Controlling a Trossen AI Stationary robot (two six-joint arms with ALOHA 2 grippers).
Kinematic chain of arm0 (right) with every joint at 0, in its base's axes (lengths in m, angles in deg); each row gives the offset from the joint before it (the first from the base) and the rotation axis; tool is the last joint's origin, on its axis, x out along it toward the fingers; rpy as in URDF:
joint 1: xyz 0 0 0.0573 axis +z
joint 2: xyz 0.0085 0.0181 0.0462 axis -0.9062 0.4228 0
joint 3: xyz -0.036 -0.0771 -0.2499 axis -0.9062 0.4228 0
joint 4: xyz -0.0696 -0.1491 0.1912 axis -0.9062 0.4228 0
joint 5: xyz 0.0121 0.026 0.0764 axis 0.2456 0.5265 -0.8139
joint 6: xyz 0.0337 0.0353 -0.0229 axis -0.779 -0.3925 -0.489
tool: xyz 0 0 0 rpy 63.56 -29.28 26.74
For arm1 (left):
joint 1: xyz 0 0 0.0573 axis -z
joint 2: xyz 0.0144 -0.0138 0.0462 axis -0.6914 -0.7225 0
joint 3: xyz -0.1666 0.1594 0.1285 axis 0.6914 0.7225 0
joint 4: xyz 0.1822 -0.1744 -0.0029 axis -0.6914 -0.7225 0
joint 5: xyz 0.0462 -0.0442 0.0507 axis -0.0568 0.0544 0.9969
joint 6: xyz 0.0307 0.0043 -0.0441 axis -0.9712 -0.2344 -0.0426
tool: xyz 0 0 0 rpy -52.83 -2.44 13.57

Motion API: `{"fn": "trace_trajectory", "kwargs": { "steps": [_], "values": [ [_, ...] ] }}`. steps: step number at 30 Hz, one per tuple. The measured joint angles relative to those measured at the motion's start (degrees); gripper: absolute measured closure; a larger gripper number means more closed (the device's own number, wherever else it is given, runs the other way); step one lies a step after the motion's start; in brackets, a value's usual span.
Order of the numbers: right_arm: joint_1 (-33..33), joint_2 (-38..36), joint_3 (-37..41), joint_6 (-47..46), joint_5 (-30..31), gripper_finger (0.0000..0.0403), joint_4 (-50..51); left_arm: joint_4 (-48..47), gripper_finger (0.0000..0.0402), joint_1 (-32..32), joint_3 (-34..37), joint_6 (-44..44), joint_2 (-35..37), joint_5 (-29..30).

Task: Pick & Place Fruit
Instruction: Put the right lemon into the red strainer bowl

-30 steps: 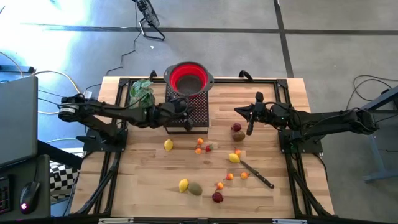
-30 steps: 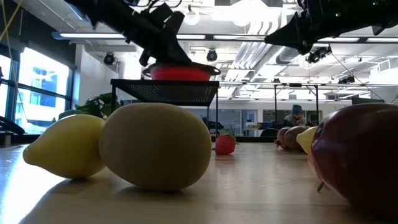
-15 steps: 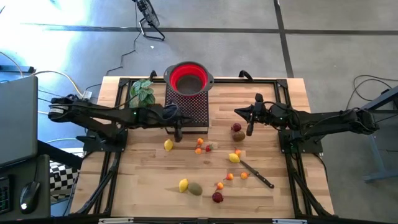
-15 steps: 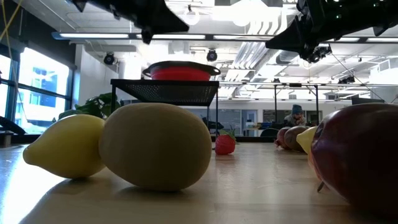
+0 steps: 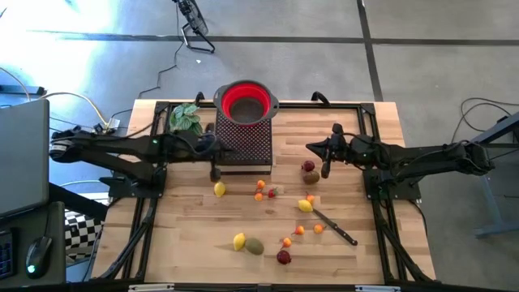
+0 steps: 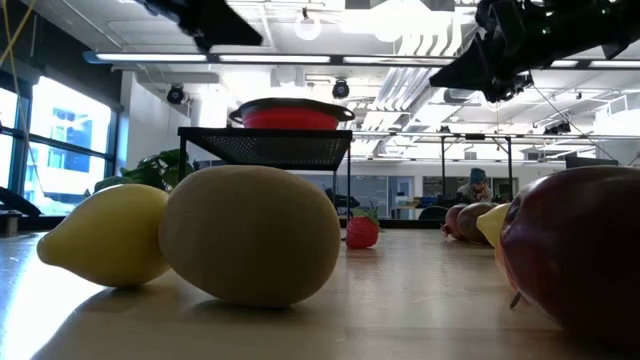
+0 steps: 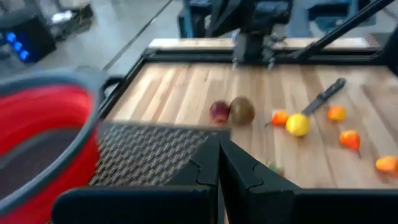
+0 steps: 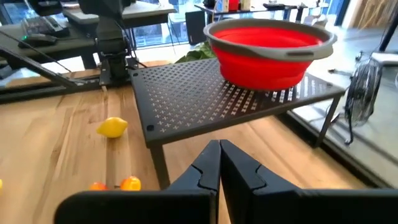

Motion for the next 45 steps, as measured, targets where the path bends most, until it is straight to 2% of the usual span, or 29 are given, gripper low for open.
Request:
{"fn": "trace_trajectory", "kwargs": {
  "steps": [4, 8, 14, 18, 23, 29, 32, 38, 45],
  "values": [
    [0.07, 0.00, 0.00, -2.69, -2.11, 0.0401, 1.37, -5.42, 0.0401, 0.31, 0.55, 1.63, 3.63, -1.05],
    [0.97, 0.00, 0.00, -5.27, -3.29, 0.0401, 1.41, -2.29, 0.0401, 0.31, 5.14, 3.92, 6.04, -4.90],
    [4.21, 0.00, -0.01, -7.66, -3.25, 0.0401, 1.37, 11.26, 0.0401, 0.28, 15.06, 6.46, 7.05, -8.20],
    [6.59, 0.00, -1.55, -8.99, -2.09, 0.0401, 3.34, 15.28, 0.0401, 0.24, 18.88, 6.58, 7.14, -9.22],
    [8.68, 2.37, -6.88, -8.99, 3.77, 0.0401, 9.95, 14.74, 0.0402, 0.17, 19.87, 3.15, 7.15, -8.74],
    [9.55, 9.54, -14.62, -9.00, 9.34, 0.0401, 19.51, 14.54, 0.0402, -0.34, 19.87, -2.63, 7.43, -8.47],
    [9.44, 13.61, -18.44, -9.38, 9.31, 0.0401, 23.86, 14.53, 0.0401, -2.57, 19.87, -2.86, 8.79, -9.27],
    [9.42, 20.11, -24.03, -10.27, 7.30, 0.0401, 33.37, 12.30, 0.0401, -6.42, 19.87, 0.67, 13.07, -18.00],
    [9.40, 24.47, -30.15, -10.31, 4.02, 0.0401, 44.58, 10.98, 0.0402, -6.54, 19.87, 1.89, 17.50, -19.56]
  ]
}}
